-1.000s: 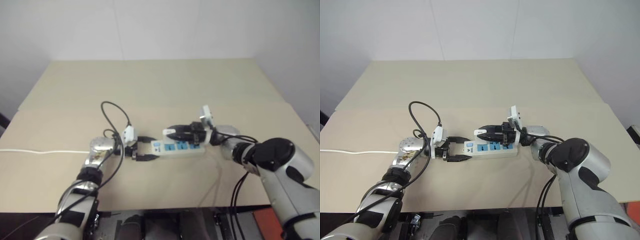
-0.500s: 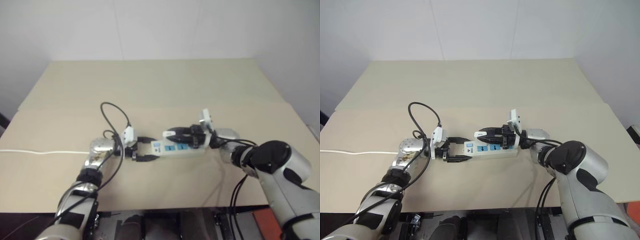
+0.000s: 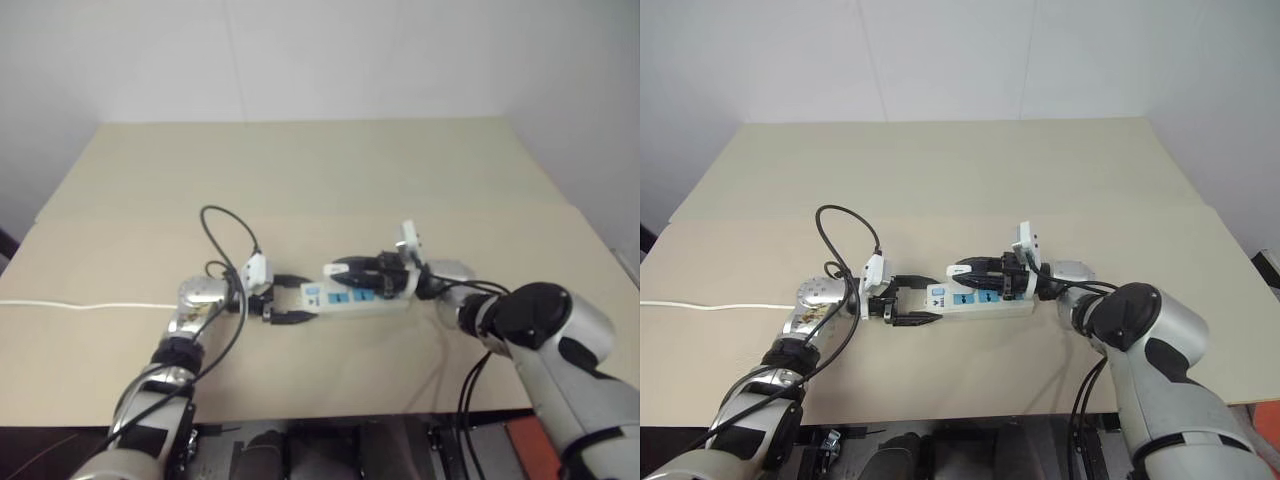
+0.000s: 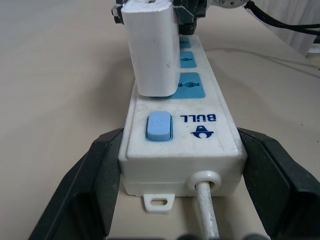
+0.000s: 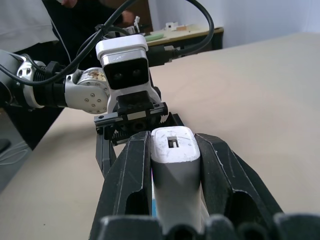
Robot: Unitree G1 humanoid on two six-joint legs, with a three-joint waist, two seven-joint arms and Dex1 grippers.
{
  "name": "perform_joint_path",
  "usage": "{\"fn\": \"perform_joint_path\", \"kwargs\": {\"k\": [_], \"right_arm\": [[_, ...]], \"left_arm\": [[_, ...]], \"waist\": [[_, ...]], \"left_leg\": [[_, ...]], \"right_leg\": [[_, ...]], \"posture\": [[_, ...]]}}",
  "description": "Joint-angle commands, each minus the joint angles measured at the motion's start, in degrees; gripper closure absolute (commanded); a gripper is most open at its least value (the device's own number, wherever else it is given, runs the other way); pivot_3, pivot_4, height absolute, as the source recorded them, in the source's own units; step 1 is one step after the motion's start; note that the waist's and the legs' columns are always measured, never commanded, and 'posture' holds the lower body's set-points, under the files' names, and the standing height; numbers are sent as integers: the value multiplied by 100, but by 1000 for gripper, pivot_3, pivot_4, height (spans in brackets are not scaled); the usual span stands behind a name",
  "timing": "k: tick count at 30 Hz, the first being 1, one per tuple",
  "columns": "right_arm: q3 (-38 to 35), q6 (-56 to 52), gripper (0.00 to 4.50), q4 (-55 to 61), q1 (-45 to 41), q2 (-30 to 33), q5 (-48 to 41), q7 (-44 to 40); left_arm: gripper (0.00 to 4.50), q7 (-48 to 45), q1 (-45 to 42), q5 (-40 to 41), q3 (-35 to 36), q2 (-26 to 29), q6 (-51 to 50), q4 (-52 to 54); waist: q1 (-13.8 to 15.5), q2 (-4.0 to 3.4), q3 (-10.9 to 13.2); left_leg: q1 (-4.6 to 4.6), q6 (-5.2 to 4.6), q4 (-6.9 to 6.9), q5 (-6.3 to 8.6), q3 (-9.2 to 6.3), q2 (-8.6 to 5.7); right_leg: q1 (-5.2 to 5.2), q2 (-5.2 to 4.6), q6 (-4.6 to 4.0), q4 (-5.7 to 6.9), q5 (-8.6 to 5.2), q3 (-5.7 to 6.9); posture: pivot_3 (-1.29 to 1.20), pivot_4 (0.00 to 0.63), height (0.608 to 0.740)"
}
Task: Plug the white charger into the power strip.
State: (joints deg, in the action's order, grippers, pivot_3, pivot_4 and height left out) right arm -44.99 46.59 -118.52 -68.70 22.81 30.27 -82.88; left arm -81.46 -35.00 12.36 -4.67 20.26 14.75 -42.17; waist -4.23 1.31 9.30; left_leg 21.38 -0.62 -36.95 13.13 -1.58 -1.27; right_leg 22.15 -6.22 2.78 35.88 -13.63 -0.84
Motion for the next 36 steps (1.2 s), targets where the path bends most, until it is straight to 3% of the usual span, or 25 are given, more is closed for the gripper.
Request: {"fn": "perform_joint_path", "kwargs": {"k": [1,8,22,36], "right_arm": [[422,-65,3386,-148,223,-170,120,30],[758,-17,3386,-148,387,-249,140,145],[895,-393,3386,-148,437,-197,-343,-387],[1233,150,3386,355,825,-493,-561,-642]], "left_arm": [[1281,21,50,24,-11,11,-48,156],[1281,-3,22,-6,-24,23,-32,138],[1281,-98,14,4,-4,48,-124,184],[1281,-102,87,17,6,124,-198,329]], "waist": [[-2,3,-3],[-7,28,-33],[12,51,-58],[-7,69,-91]], "left_leg": [[-6,0,0,0,0,1],[-33,1,2,1,0,14],[-32,2,3,2,-3,17],[-35,5,5,4,-5,23]], "right_leg": [[-3,0,0,1,0,-2],[-23,14,-1,4,0,-9],[-24,15,-2,1,0,-10],[-24,20,-2,2,0,-10]], "posture": [[0,150,740],[0,150,740],[0,150,740],[0,150,740]]}}
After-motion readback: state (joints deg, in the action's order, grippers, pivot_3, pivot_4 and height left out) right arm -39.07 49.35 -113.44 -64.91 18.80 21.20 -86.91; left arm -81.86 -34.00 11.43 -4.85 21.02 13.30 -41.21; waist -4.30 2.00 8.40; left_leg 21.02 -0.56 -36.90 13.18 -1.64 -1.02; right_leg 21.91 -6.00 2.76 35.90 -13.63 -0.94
